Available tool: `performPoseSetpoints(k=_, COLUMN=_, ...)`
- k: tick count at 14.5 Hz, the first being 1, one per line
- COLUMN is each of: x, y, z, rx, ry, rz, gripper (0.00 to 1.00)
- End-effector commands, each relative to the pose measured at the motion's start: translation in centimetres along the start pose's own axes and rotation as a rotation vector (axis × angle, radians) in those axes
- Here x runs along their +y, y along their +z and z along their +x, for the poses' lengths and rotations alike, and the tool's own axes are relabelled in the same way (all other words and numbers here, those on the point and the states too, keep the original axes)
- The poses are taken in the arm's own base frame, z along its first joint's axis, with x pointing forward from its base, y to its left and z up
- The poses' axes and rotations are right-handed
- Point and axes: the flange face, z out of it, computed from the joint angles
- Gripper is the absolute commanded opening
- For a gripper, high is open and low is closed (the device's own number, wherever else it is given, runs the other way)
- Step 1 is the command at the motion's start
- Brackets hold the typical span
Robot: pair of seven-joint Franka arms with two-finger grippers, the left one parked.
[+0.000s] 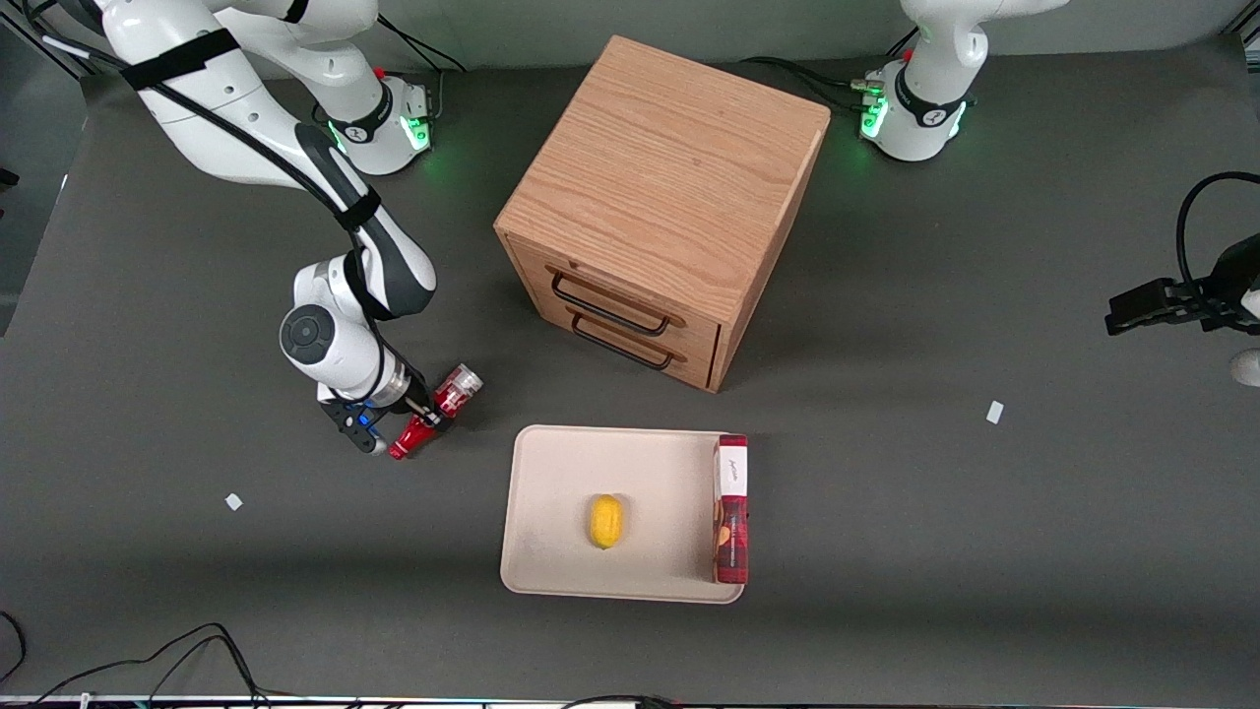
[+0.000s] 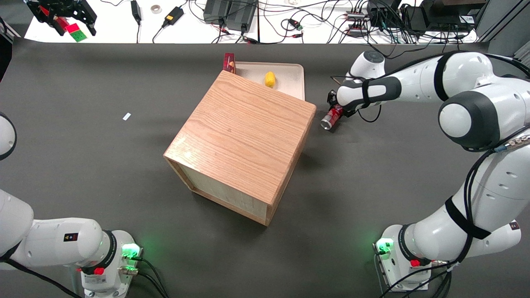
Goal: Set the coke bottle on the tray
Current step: 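Close the right gripper around the bottle's body, then lift the bottle and tilt it upright with the right gripper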
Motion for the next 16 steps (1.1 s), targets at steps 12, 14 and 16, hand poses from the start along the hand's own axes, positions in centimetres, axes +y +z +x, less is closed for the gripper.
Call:
performPoseSetpoints(k=12, x=-9.9, y=-23.1, z=6.0, rx=0.030, ry=-0.467, rz=-0.056, gripper=0.00)
performPoseSetpoints(k=14, x=-12.9, y=-24.8, z=4.1, rx=0.065, ry=-0.569, rz=-0.073, gripper=0.00)
performPoseSetpoints(k=16, x=-16.3, y=-24.7, z=2.7, rx=0.112, ry=-0.631, rz=-0.077, gripper=0.00)
